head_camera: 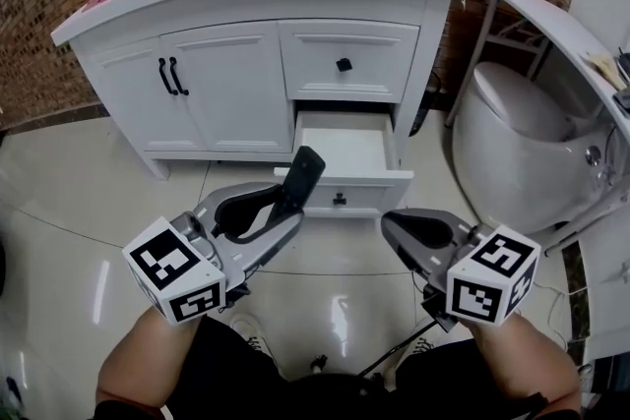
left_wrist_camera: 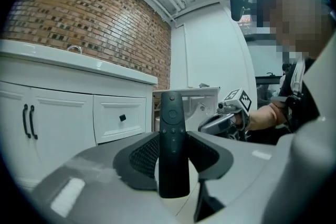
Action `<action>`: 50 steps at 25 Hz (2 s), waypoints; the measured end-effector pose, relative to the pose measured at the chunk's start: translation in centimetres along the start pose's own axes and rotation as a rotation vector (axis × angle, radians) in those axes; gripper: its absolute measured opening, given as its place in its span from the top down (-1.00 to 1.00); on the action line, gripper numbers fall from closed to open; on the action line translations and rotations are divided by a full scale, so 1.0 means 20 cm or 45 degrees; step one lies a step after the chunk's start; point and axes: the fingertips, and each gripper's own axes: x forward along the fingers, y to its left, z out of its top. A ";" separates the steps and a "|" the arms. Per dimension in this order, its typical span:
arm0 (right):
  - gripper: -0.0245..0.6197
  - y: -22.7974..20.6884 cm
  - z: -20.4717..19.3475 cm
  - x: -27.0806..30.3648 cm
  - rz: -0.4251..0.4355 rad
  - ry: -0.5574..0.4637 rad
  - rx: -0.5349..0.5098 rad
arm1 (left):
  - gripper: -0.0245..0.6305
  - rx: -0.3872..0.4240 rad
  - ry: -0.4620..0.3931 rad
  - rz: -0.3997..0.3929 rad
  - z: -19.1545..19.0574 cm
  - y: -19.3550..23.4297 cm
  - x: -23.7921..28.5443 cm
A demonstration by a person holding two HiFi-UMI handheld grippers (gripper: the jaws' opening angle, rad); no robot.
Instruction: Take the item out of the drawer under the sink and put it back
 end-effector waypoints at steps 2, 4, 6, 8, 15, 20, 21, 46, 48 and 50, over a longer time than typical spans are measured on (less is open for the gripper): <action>0.92 0.00 0.00 0.00 0.001 0.004 0.006 | 0.42 -0.015 0.000 0.003 -0.02 0.00 0.00; 0.91 0.00 -0.01 0.01 0.007 0.010 0.010 | 0.42 -0.018 -0.005 0.011 -0.02 0.01 0.00; 0.91 0.01 -0.02 0.01 0.011 0.018 0.009 | 0.42 -0.020 -0.014 0.021 -0.03 0.03 -0.01; 0.92 0.01 -0.03 0.01 0.012 0.024 0.008 | 0.42 -0.032 -0.025 0.028 -0.03 0.04 -0.02; 0.91 0.00 -0.04 0.01 0.004 0.025 0.014 | 0.42 -0.044 -0.043 0.036 -0.02 0.05 -0.02; 0.92 0.00 -0.04 0.01 0.004 0.029 0.018 | 0.42 -0.056 -0.054 -0.001 -0.02 0.03 -0.01; 0.91 0.00 -0.04 0.01 0.006 0.030 0.018 | 0.42 -0.052 -0.055 0.001 -0.02 0.03 0.00; 0.91 0.00 -0.07 0.02 0.002 0.044 0.017 | 0.42 -0.069 -0.007 0.005 -0.09 0.03 0.04; 0.92 0.00 -0.06 0.02 0.000 0.038 0.016 | 0.42 -0.047 -0.006 0.019 -0.09 0.04 0.05; 0.91 0.01 -0.05 0.02 0.002 0.030 0.015 | 0.42 0.007 0.015 0.041 -0.10 0.05 0.05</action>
